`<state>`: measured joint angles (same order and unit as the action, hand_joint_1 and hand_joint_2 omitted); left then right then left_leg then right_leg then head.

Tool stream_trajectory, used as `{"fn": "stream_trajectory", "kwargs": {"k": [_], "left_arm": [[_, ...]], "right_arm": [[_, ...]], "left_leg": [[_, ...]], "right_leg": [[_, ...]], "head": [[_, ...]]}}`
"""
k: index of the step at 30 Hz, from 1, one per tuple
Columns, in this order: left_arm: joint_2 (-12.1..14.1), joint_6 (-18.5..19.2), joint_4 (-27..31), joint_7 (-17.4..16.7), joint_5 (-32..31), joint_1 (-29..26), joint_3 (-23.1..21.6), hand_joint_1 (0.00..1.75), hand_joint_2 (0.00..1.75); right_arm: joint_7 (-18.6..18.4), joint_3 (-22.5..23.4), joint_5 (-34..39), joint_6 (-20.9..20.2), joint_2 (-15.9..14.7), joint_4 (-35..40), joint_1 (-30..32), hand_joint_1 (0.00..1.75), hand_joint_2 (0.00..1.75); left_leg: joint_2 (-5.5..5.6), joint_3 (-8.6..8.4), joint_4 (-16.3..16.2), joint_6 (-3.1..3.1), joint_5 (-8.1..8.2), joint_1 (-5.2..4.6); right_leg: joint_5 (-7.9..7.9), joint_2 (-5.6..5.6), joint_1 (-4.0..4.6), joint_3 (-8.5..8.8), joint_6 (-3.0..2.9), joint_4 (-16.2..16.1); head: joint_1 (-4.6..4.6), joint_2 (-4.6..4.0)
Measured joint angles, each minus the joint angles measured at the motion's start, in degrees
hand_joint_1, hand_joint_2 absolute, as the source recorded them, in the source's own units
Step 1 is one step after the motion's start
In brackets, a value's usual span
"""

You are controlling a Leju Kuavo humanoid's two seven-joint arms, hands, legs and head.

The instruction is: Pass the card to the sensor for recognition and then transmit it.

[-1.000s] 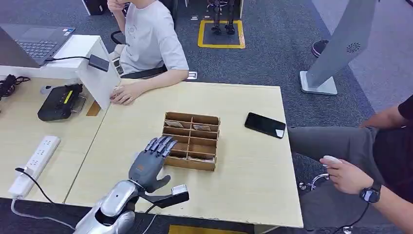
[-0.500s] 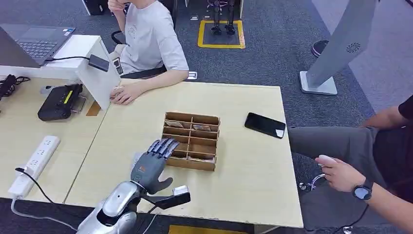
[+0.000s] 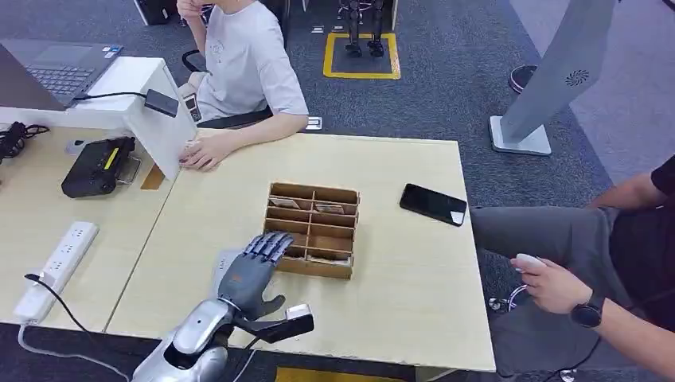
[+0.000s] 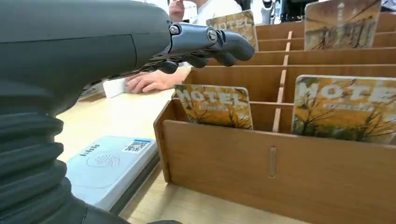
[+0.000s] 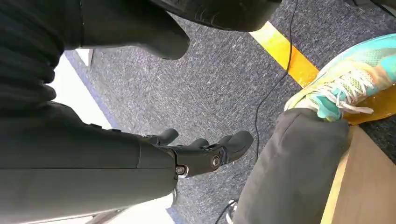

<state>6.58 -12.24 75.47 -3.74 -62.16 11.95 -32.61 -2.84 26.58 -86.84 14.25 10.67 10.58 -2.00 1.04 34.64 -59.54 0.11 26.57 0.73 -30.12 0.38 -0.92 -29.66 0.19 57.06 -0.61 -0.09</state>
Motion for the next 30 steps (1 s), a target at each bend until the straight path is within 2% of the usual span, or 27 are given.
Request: {"fn": "stream_trajectory", "kwargs": {"k": [15, 23, 30], "left_arm": [[-1.31, -0.52, -1.44, 0.33, 1.01, 0.18, 1.51, 0.0, 1.75], [-1.79, -3.02, -1.68, 1.36, 1.75, 0.22, 2.08, 0.0, 1.75], [-2.27, -3.21, -1.68, 1.51, 1.92, 0.26, 2.45, 0.0, 1.75]], "right_arm": [[0.0, -0.92, 0.42, 0.0, 0.0, 0.2, 0.0, 0.0, 1.75], [0.0, -1.14, 0.46, -0.02, 0.0, 0.2, 0.0, 0.0, 1.75], [0.0, -1.31, 0.59, -0.02, 0.0, 0.22, 0.0, 0.0, 1.75]], "left_leg": [[0.0, 0.0, 0.0, 0.0, 0.0, 0.0], [0.0, 0.0, 0.0, 0.0, 0.0, 0.0], [0.0, 0.0, 0.0, 0.0, 0.0, 0.0]], "right_leg": [[0.0, 0.0, 0.0, 0.0, 0.0, 0.0], [0.0, 0.0, 0.0, 0.0, 0.0, 0.0], [0.0, 0.0, 0.0, 0.0, 0.0, 0.0]], "head": [[0.0, 0.02], [0.0, 0.02], [0.0, 0.0]]}}
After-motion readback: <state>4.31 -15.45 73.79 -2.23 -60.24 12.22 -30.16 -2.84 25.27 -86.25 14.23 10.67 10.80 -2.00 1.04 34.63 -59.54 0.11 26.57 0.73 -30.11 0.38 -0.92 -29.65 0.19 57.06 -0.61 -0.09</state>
